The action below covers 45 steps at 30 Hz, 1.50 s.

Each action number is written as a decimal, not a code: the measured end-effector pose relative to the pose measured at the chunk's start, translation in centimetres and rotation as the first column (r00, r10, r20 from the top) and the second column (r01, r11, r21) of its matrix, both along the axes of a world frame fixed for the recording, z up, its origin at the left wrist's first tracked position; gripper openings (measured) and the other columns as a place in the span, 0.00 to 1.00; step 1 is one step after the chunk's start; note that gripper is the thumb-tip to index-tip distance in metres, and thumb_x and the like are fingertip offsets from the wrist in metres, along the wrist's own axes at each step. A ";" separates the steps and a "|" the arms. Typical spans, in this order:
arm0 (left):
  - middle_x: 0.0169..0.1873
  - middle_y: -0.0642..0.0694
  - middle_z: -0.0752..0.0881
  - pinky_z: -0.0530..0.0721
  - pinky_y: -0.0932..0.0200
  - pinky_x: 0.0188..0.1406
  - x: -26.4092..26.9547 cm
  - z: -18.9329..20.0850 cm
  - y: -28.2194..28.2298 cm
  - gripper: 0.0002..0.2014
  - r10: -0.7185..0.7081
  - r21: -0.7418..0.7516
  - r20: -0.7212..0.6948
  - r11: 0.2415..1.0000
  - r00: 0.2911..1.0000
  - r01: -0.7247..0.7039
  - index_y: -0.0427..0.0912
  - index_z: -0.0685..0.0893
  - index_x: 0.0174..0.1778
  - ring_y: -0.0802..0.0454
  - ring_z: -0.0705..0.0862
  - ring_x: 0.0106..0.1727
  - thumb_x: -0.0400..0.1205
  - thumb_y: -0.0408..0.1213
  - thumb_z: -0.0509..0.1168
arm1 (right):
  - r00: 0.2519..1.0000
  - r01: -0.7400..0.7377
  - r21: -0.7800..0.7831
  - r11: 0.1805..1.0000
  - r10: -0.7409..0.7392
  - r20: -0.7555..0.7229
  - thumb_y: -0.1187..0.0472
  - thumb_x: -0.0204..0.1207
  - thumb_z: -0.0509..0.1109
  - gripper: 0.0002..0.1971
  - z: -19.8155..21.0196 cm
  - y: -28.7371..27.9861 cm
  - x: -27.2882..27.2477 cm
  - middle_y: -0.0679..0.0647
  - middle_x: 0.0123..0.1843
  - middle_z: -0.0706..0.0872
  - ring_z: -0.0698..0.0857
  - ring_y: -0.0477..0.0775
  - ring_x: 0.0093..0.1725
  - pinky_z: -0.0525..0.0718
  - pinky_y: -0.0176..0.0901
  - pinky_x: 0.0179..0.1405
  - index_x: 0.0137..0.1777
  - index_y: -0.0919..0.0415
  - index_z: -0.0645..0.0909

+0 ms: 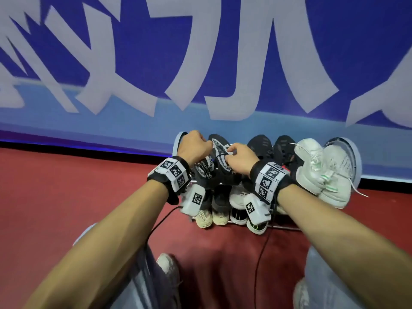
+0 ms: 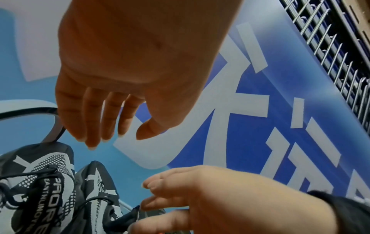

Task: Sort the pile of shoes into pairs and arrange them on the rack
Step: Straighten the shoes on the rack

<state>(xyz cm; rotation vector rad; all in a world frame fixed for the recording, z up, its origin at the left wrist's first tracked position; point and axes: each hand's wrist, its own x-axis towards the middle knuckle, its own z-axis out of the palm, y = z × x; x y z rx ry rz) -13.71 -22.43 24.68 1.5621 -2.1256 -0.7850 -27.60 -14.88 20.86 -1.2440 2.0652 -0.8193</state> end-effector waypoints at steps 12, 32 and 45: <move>0.57 0.31 0.88 0.88 0.47 0.53 1.7 -5.1 -2.0 0.16 -0.011 0.394 0.155 0.918 0.988 -0.051 0.28 0.83 0.61 0.35 0.89 0.52 0.84 0.37 0.61 | 0.934 0.162 0.241 0.957 -0.228 0.277 0.61 0.81 0.62 0.11 -2.8 -4.2 0.2 0.57 0.41 0.87 0.91 0.56 0.36 0.90 0.45 0.31 0.61 0.63 0.77; 0.51 0.34 0.89 0.90 0.49 0.25 4.7 -9.7 -1.0 0.14 0.392 0.714 -0.159 0.680 0.906 -0.169 0.34 0.80 0.61 0.40 0.90 0.38 0.82 0.33 0.72 | 0.897 0.172 0.385 0.907 -0.306 0.320 0.53 0.72 0.80 0.15 -5.3 -3.2 1.2 0.53 0.42 0.87 0.82 0.49 0.30 0.83 0.38 0.25 0.50 0.59 0.80; 0.47 0.37 0.92 0.93 0.37 0.43 4.9 -14.0 -3.6 0.16 0.390 0.530 -0.231 0.819 0.891 -0.221 0.44 0.87 0.59 0.36 0.93 0.43 0.74 0.30 0.69 | 0.718 0.243 0.389 0.889 -0.434 0.544 0.71 0.80 0.68 0.08 -5.5 -3.0 4.5 0.55 0.33 0.81 0.78 0.47 0.26 0.79 0.33 0.13 0.40 0.63 0.78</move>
